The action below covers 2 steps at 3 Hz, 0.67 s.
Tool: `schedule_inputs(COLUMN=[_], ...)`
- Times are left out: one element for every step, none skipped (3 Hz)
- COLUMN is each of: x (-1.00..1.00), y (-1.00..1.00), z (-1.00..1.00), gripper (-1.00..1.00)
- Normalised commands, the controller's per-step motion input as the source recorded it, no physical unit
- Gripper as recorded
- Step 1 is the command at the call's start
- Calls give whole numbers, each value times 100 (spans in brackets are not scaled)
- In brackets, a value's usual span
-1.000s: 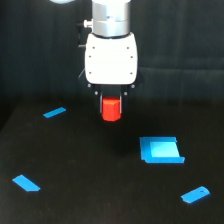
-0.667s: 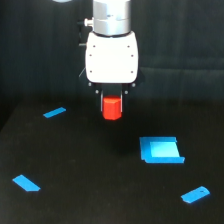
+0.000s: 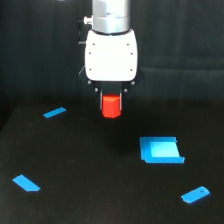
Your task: Pick up the red object from the table
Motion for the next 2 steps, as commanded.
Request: schedule_inputs(x=[-6,-6], y=[-5,13], z=[12,15], gripper=[-100,-92])
